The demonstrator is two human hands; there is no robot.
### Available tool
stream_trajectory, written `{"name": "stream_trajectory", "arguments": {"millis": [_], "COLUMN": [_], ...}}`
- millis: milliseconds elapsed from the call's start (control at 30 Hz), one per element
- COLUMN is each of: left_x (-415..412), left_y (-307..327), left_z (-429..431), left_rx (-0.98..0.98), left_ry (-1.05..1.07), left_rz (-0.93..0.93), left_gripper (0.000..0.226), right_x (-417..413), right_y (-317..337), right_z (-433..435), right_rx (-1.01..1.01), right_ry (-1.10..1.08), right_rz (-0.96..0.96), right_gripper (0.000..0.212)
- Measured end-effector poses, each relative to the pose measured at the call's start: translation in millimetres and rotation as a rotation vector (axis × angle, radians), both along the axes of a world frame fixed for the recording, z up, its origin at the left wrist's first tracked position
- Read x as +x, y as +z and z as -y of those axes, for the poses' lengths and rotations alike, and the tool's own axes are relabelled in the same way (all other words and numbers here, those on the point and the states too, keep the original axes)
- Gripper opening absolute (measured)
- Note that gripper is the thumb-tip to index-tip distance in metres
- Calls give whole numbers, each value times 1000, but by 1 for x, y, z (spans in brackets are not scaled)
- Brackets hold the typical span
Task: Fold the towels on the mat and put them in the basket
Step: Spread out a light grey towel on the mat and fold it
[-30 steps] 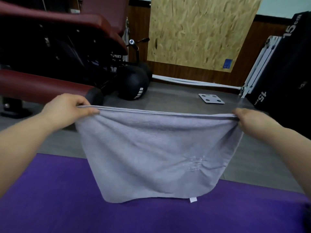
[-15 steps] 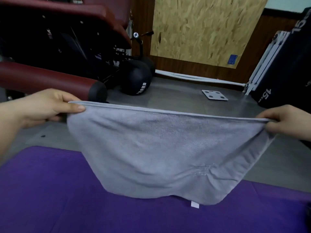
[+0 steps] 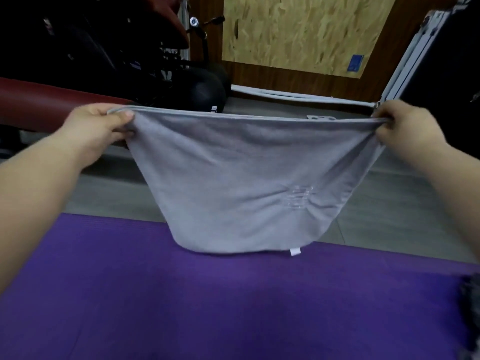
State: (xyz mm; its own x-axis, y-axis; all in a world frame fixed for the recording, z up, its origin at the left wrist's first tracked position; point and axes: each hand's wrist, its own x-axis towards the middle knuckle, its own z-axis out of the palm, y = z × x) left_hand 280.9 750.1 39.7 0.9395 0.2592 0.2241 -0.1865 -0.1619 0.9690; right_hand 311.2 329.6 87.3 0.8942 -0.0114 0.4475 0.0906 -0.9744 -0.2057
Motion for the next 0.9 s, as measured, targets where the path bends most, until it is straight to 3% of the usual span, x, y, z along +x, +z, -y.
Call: {"name": "stream_trajectory", "arguments": {"millis": [167, 333, 467, 600, 700, 900], "left_x": [-26, -81, -128, -170, -189, -226], "left_y": [-38, -131, -226, -306, -334, -351], "left_z": [3, 23, 38, 46, 51, 65], "left_rx": [140, 441, 728, 1082, 1304, 1274], "left_ry": [-159, -181, -260, -539, -652, -773], "left_rz": [-73, -277, -390, -304, -223, -172], "left_gripper": [49, 30, 32, 29, 29, 15], "right_x": [-36, -93, -152, -202, -223, -260], "right_y": [-41, -156, -269, -369, -407, -423], "right_z": [41, 78, 91, 97, 95, 108], "right_rx": [-45, -83, -203, -331, -348, -311], "right_ry": [116, 294, 437, 486, 436, 318], "right_rz": [161, 14, -168, -310, -345, -447], "right_gripper": [29, 27, 17, 23, 24, 28]}}
